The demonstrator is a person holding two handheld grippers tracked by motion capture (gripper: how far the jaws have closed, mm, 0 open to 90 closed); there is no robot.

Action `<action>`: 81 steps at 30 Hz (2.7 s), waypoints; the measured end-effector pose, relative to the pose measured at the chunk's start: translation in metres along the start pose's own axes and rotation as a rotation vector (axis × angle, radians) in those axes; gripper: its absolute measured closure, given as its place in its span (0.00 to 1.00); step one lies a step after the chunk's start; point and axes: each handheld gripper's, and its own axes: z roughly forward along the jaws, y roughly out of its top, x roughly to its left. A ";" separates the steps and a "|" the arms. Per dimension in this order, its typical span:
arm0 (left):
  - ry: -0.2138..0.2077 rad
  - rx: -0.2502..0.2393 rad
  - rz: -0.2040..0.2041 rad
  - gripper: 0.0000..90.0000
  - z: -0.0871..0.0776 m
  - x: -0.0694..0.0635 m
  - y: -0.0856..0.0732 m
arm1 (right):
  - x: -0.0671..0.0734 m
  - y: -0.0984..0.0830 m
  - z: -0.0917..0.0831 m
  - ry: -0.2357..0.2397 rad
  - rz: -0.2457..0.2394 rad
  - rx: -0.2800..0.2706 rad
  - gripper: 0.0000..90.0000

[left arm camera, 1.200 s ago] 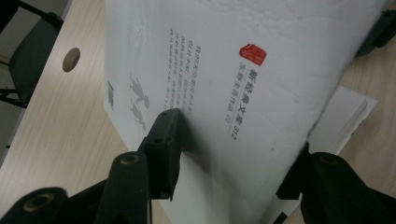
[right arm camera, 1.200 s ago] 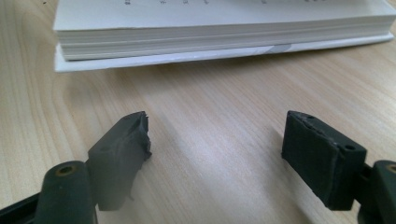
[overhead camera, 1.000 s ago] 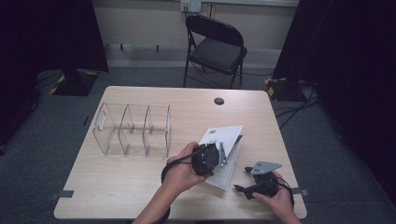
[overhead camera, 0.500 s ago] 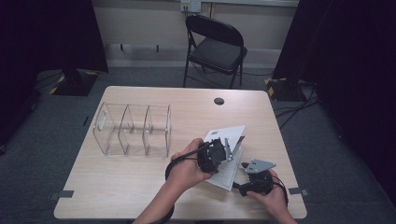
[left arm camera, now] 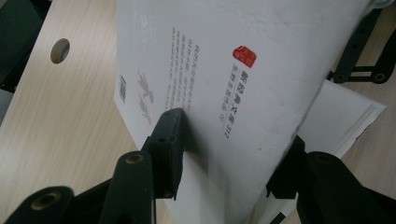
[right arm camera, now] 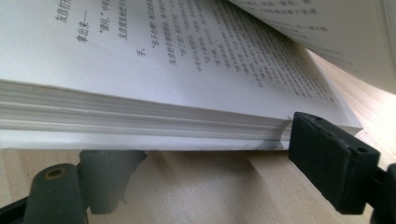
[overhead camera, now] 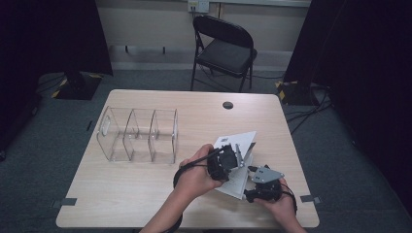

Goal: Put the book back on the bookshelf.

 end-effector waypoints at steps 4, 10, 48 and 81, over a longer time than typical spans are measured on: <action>0.001 0.004 -0.001 0.60 0.001 -0.002 0.002 | 0.001 0.002 -0.001 -0.008 -0.058 -0.013 0.24; -0.011 0.012 -0.020 0.60 -0.001 -0.002 0.007 | 0.002 0.005 -0.003 -0.036 -0.105 -0.011 0.24; -0.131 -0.157 -0.126 0.33 -0.034 0.016 -0.022 | -0.010 0.033 -0.025 0.035 -0.179 -0.035 0.55; -0.188 -0.115 -0.357 0.28 0.040 -0.003 -0.141 | -0.026 0.043 -0.040 0.146 -0.092 0.001 0.55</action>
